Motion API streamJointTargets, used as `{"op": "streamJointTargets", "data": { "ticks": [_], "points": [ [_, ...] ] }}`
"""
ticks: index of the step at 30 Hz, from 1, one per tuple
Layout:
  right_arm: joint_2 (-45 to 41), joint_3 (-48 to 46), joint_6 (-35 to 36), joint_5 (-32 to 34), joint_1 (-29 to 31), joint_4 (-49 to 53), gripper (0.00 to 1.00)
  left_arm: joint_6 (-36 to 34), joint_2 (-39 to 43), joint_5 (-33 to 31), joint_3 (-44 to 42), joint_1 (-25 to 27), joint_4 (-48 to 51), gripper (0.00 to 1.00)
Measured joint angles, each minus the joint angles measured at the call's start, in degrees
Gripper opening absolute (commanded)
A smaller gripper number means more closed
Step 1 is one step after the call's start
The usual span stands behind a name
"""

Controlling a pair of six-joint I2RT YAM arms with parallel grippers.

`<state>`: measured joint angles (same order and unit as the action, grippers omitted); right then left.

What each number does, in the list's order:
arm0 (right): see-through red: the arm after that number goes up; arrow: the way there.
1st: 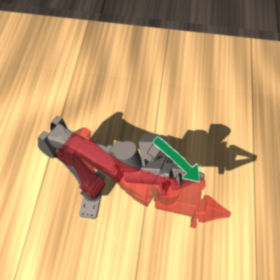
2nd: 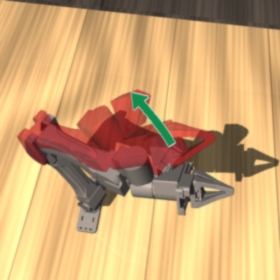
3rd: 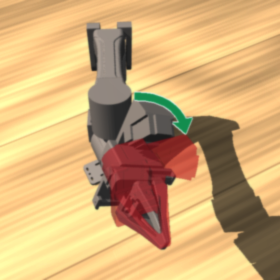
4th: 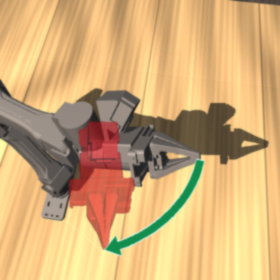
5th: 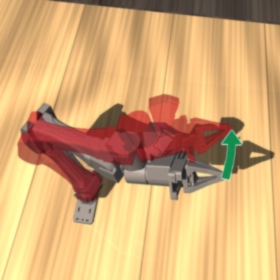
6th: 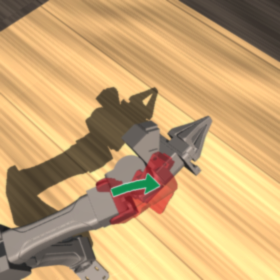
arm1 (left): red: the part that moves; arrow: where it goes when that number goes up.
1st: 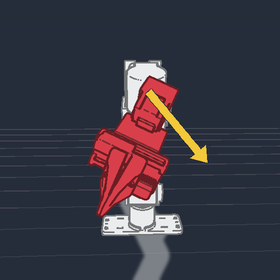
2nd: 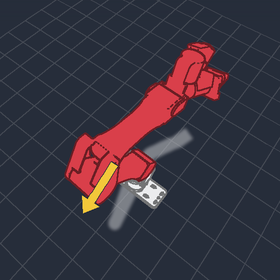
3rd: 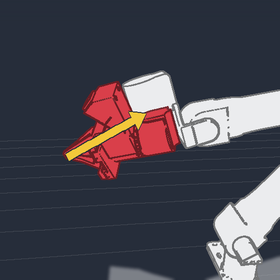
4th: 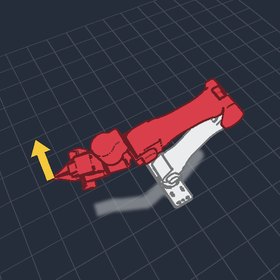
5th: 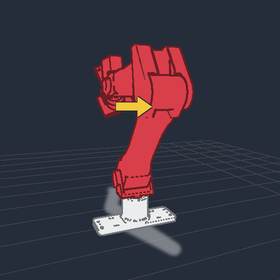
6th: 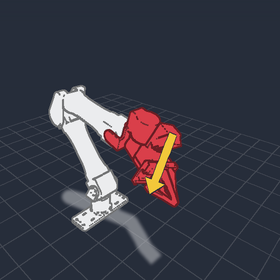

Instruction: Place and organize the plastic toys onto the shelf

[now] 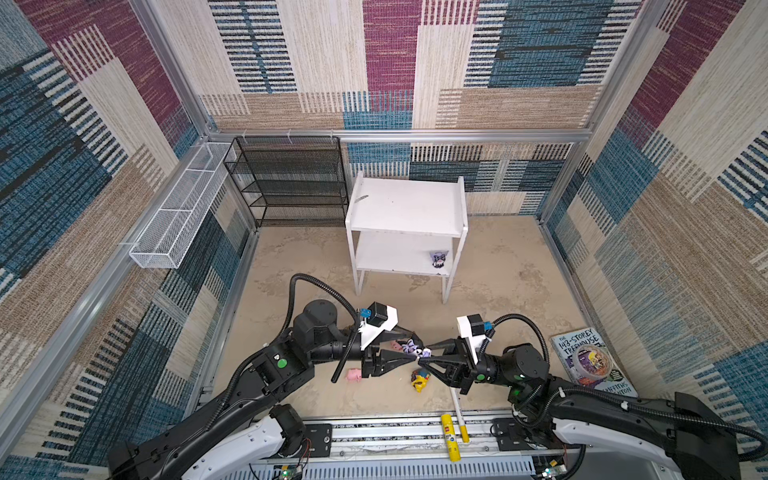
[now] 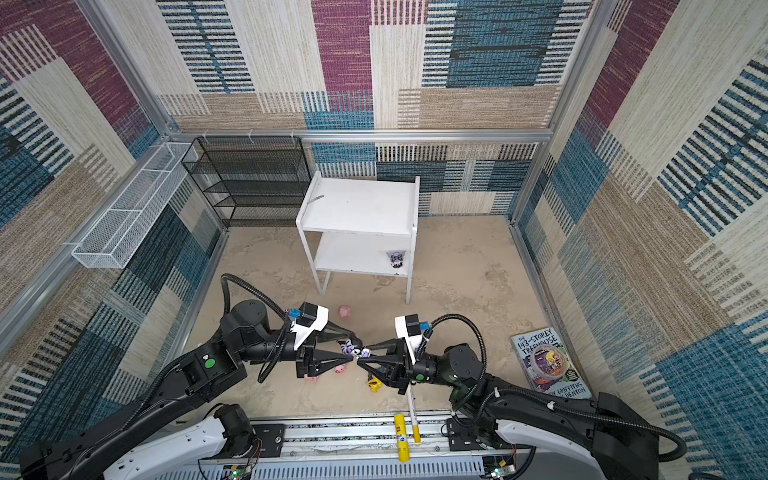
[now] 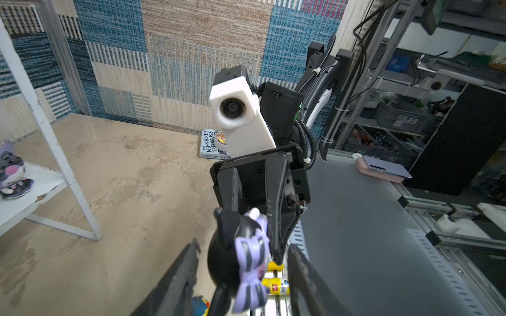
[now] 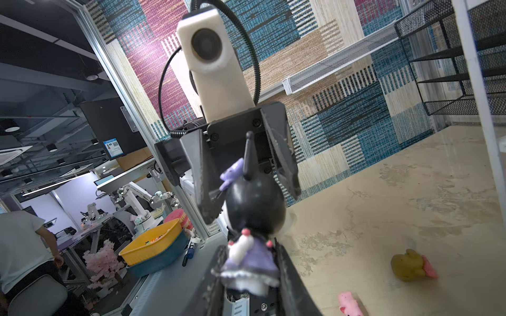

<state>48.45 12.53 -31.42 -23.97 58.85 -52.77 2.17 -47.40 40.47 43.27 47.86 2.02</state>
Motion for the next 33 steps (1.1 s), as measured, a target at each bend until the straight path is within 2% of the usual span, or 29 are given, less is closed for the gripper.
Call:
{"op": "streamJointTargets", "data": {
  "ticks": [2,7,11,21,26,33],
  "points": [
    [-0.52,-0.92,-0.24,0.24,0.00,-0.96,0.26,1.40,-1.20,1.79,-0.24,0.00,-2.56,0.42],
    [-2.71,-2.95,-1.07,1.36,-0.07,-2.93,0.26,5.77,-3.93,4.96,-1.16,-0.07,-8.96,0.40],
    [-4.94,-3.80,-1.09,2.60,-0.13,-3.56,0.26,7.52,-5.44,6.38,-1.16,-0.04,-11.47,0.50],
    [-6.86,-4.66,-1.29,5.05,-0.33,-4.42,0.26,10.49,-6.62,6.36,-2.23,0.04,-16.94,0.51],
    [-6.45,-4.68,-1.49,5.79,-0.35,-4.94,0.26,12.33,-9.40,6.40,-2.01,0.37,-20.26,0.46],
    [-6.36,-4.68,-1.46,6.58,-0.37,-5.31,0.26,14.53,-10.99,6.38,-2.03,1.01,-23.54,0.34]
  ]
}}
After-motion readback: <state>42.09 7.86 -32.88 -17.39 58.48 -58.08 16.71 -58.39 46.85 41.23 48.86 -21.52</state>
